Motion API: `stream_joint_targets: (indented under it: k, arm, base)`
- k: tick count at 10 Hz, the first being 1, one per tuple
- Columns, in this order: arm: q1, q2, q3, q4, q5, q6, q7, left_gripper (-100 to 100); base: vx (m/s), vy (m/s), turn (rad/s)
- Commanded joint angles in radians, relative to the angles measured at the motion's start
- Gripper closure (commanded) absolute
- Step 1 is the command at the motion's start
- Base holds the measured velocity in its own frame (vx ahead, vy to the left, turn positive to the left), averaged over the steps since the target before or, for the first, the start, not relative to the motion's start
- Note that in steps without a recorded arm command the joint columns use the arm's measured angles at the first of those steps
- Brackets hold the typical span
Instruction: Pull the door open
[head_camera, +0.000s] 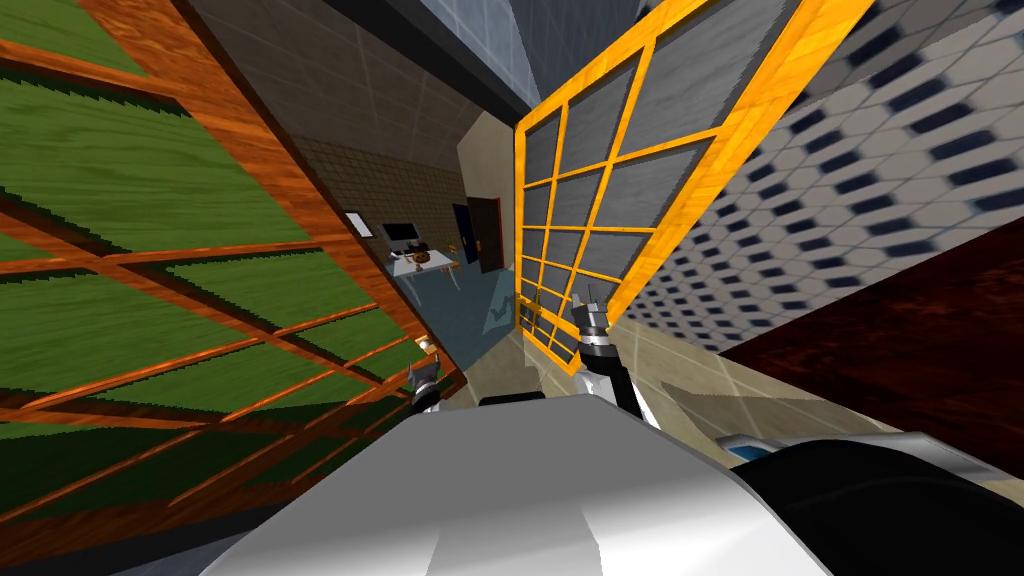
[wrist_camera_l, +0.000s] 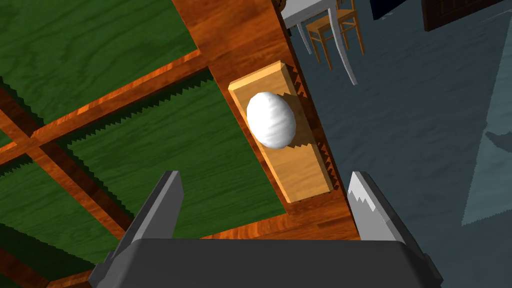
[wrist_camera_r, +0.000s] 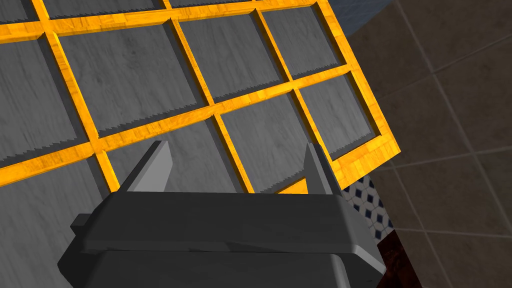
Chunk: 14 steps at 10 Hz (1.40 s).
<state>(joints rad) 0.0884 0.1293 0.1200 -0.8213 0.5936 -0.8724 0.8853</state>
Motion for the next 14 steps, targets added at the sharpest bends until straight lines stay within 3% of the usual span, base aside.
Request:
stream_joint_targets:
  k: [1, 3, 4, 8, 11, 12, 13, 14]
  arm:
    - [-0.004, -0.002, -0.005, 0.003, 0.010, -0.001, 0.030, -100]
    - [-0.016, -0.009, -0.022, 0.003, 0.045, 0.000, 0.097, -100]
    - [-0.016, -0.009, -0.022, 0.003, 0.045, 0.000, 0.108, -100]
    - [-0.034, -0.020, -0.049, 0.003, 0.100, 0.002, 0.232, -100]
    - [-0.042, -0.025, -0.060, 0.004, 0.124, 0.003, 0.296, -100]
    - [-0.039, -0.024, -0.058, 0.002, 0.119, 0.004, 0.280, -100]
    - [-0.026, 0.001, -0.061, 0.009, 0.122, -0.001, 0.316, -100]
    - [-0.021, 0.011, -0.062, 0.012, 0.123, -0.002, 0.328, -100]
  base:
    - [-0.036, 0.002, -0.010]
    - [-0.060, 0.000, -0.024]
    - [-0.050, 0.002, -0.009]
    - [-0.064, 0.002, -0.019]
    - [-0.043, 0.001, -0.013]
    - [-0.016, -0.001, -0.002]
    - [0.115, 0.012, -0.024]
    - [0.173, 0.022, -0.019]
